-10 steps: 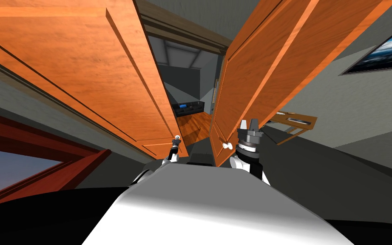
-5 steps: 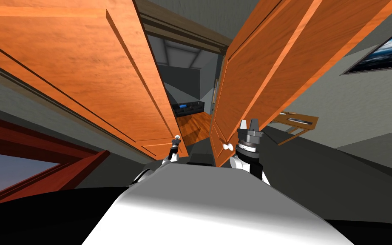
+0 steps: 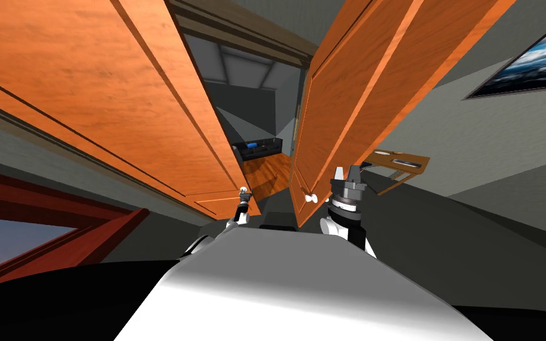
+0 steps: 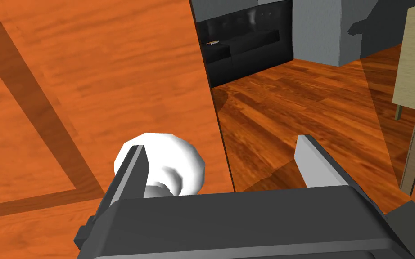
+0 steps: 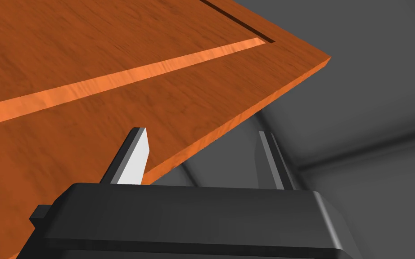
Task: Pull the door open
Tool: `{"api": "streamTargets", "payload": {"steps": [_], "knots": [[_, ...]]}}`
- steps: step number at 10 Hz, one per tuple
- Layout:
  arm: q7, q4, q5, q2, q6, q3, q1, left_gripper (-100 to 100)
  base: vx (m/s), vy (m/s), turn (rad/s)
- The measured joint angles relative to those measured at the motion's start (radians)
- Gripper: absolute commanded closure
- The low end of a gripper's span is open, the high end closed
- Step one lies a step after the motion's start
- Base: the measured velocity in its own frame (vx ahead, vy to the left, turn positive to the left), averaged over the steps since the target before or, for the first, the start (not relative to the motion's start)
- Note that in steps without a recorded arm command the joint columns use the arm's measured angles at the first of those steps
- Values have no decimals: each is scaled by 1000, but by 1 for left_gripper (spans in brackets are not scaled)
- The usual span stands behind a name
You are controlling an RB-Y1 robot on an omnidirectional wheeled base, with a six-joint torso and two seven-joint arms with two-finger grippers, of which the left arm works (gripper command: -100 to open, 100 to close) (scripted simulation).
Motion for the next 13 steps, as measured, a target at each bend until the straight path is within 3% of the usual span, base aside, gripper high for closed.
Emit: {"api": "streamTargets", "payload": {"steps": [1,5,10,13], "knots": [[24,16,3,3,-9,-8,-2,-100,-185,10,-7],[72,-21,22,2,9,-22,28,-100,-125,11,-4],[117,-28,34,4,8,-35,24,-100,-71,19,-32],[154,6,29,22,-82,-42,56,-100,61,5,-104]]}}
